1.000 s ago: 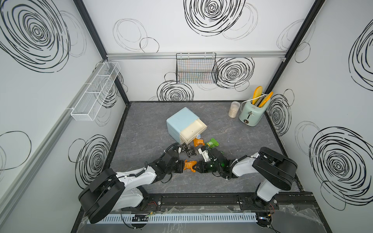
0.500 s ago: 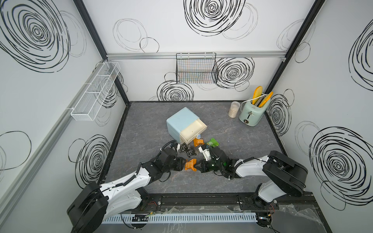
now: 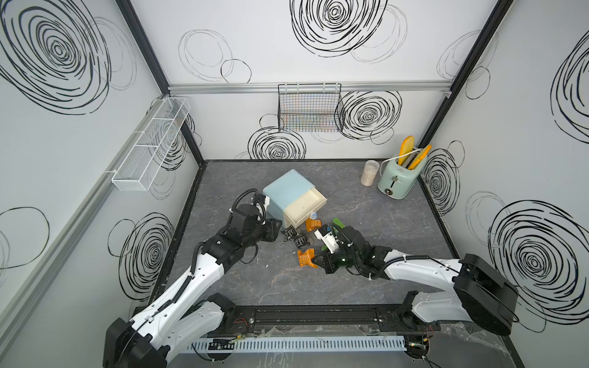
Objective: Place the cookies into the drawer by color
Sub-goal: Pick up the cookie at the center of the board.
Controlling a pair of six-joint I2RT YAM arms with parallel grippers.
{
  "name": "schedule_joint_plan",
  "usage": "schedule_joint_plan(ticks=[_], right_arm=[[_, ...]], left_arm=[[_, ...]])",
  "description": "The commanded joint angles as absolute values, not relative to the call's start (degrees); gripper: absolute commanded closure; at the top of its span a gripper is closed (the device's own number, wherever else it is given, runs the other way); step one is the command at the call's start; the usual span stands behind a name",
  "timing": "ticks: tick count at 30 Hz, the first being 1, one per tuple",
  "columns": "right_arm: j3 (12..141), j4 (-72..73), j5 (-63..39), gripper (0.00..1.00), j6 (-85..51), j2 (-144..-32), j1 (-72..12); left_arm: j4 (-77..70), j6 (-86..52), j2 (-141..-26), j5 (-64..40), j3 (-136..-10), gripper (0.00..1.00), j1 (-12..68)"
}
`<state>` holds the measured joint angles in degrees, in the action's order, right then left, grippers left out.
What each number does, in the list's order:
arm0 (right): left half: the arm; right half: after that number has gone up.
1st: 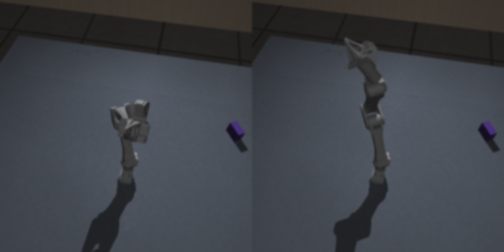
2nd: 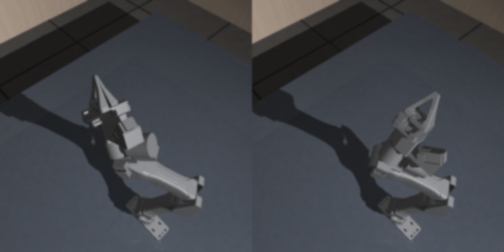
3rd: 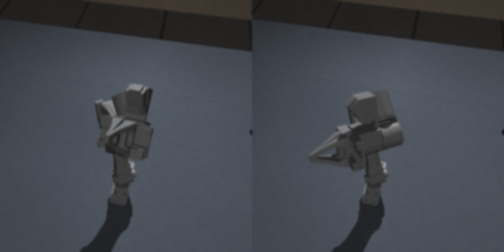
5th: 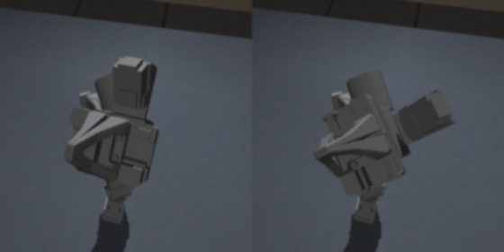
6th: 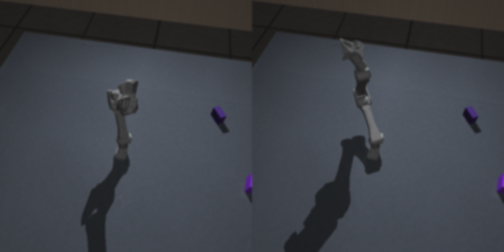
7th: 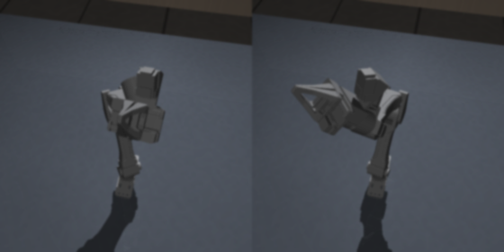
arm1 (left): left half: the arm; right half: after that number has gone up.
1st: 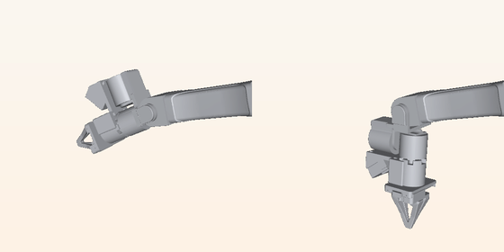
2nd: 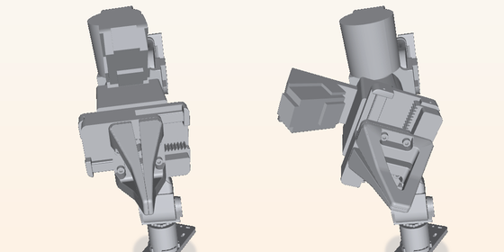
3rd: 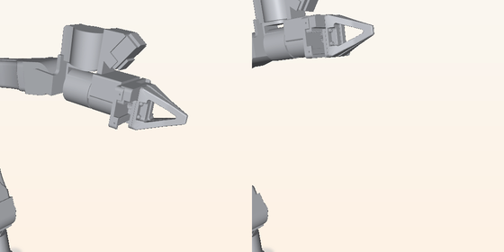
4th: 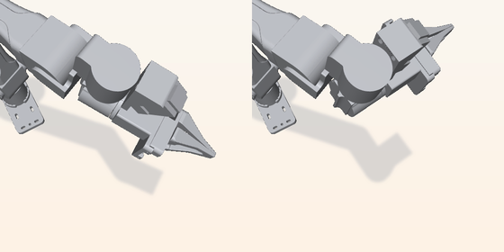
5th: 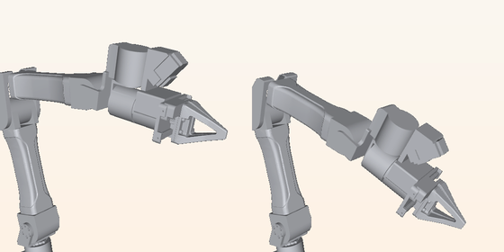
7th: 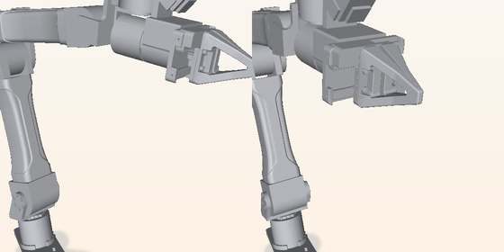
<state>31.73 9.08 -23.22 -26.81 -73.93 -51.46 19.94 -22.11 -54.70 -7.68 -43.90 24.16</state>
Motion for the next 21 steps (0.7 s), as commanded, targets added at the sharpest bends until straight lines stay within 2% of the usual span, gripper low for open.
schedule_joint_plan(ticks=[1,10,21], right_arm=[[35.50,3.10,-25.26,1.00,-20.07,-70.89,-50.08],[43.19,2.31,-32.36,1.00,-18.74,-68.37,-42.88],[51.63,2.92,-37.65,1.00,-23.78,-74.65,-36.13]], left_arm=[[23.05,-16.20,-55.22,-10.80,-47.22,0.57,20.71],[17.86,-13.08,-53.46,-11.09,-45.17,0.57,16.97],[15.50,-14.01,-50.30,-10.94,-42.09,0.57,15.23]])
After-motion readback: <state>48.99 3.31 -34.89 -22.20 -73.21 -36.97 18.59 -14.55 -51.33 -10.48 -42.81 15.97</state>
